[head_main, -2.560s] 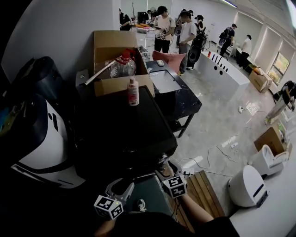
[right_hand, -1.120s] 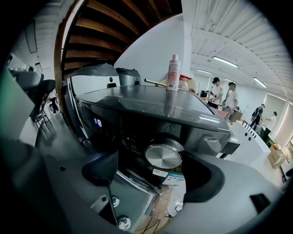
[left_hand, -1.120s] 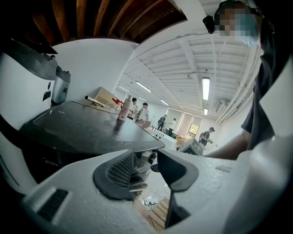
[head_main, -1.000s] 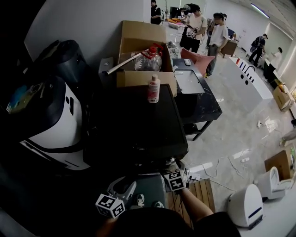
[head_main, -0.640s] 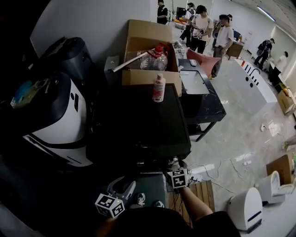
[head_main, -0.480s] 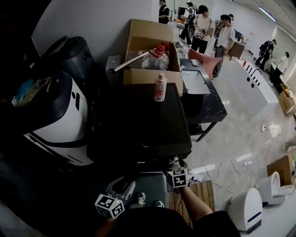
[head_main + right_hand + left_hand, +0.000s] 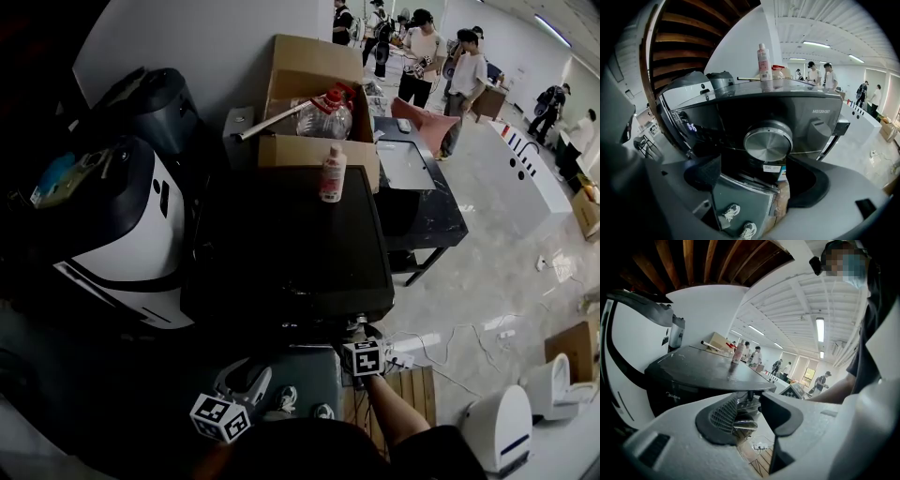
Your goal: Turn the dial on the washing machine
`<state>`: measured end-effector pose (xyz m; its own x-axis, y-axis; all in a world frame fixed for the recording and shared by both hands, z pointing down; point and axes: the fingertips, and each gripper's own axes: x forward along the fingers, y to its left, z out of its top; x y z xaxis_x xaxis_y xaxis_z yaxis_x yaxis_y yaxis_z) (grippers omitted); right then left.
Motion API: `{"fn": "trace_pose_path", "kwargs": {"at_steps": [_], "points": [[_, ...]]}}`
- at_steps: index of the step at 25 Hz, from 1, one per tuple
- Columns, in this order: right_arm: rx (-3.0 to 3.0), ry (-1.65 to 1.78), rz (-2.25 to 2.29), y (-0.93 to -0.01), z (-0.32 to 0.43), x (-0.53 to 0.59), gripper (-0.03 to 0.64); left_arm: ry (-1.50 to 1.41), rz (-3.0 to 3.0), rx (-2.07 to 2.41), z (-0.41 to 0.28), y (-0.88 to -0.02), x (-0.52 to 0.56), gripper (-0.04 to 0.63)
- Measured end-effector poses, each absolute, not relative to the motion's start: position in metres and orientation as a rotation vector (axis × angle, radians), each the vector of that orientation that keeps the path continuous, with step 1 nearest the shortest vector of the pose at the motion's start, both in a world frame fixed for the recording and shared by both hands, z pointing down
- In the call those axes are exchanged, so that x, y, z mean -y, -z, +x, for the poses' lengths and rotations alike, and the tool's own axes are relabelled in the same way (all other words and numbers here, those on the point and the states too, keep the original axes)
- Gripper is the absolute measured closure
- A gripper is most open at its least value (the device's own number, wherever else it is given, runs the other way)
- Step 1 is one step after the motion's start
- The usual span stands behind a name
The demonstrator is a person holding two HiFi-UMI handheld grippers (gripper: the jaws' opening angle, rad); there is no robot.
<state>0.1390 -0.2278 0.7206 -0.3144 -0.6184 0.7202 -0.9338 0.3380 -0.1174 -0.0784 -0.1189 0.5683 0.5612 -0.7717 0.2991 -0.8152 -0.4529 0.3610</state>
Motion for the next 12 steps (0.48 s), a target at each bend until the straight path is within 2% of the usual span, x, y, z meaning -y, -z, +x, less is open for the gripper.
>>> {"fn": "trace_pose_path", "kwargs": {"at_steps": [2,12], "points": [[2.029,-0.742,1.320,-0.726,0.136,0.224,0.227,-0.123,2.327,1.286,-0.079,-0.568,0.117,0.440],[2.051,-0.792,1.302,-0.730,0.127,0.222,0.227,-0.129,2.314,1.312,-0.079,-0.569,0.117,0.440]]}}
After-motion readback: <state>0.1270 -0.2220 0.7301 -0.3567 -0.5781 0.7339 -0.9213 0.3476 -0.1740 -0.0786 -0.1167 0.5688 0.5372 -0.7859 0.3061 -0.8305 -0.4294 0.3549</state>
